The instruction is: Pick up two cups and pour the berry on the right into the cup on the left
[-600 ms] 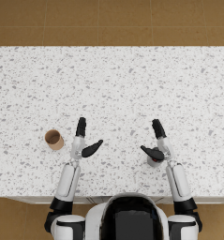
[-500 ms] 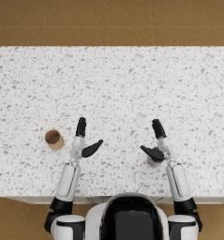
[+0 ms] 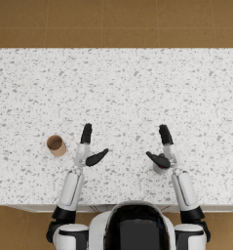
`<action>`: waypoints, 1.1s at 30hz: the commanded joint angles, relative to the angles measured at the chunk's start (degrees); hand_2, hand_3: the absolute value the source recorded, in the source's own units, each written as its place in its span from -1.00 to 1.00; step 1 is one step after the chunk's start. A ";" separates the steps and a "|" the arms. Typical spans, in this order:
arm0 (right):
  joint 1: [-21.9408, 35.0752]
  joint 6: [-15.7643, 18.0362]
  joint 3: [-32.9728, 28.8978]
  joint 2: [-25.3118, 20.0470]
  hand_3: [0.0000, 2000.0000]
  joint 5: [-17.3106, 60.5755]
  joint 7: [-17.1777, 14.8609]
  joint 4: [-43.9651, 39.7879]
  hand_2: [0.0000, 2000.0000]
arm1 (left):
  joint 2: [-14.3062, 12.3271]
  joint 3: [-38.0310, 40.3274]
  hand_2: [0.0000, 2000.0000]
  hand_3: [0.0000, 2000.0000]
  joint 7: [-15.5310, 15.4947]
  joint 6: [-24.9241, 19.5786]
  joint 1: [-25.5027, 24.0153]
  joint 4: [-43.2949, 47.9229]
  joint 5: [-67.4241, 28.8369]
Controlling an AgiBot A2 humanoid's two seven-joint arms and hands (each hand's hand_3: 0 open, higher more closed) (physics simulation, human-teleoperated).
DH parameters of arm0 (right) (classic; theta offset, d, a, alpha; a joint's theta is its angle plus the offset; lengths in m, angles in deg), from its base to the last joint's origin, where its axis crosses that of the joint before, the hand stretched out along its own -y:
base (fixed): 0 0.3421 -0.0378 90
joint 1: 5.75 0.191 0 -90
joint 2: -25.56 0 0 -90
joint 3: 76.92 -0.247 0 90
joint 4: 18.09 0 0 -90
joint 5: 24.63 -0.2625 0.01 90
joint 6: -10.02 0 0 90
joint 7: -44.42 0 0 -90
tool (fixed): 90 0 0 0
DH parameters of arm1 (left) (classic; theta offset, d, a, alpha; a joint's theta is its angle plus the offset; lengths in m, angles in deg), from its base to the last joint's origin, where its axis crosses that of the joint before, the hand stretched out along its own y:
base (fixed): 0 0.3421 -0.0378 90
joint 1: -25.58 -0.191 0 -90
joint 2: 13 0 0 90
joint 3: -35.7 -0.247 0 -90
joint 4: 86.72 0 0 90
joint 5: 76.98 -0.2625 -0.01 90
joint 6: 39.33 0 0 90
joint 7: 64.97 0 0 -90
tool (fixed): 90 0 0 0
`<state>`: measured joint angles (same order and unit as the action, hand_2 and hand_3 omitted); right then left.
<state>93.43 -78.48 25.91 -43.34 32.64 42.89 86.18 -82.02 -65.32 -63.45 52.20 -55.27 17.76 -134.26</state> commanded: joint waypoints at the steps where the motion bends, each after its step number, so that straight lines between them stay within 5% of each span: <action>1: -4.52 -0.43 -2.28 2.33 -1.00 1.76 0.43 5.62 -1.00 | 1.64 6.36 -1.00 -1.00 -0.43 -0.43 -4.91 5.23 -1.76; 9: -13.91 -1.43 -8.59 4.99 -1.00 15.67 1.45 9.10 -1.00 | 0.21 19.96 -1.00 -1.00 -1.45 -1.45 -13.78 5.85 -15.65; 19: -19.75 -1.50 -10.59 5.31 -1.00 18.84 1.52 7.47 -1.00 | -3.44 30.05 -1.00 -1.00 -1.52 -1.52 -19.28 2.81 -23.51; 33: -22.36 -1.51 -7.43 4.40 -1.00 18.96 1.53 -2.86 -1.00 | -2.99 26.65 -1.00 -1.00 -1.52 -1.53 -13.44 -12.86 -26.77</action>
<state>70.38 -79.98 18.58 -38.82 51.60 44.42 85.36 -85.67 -38.22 -64.97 50.67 -70.82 7.86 -161.03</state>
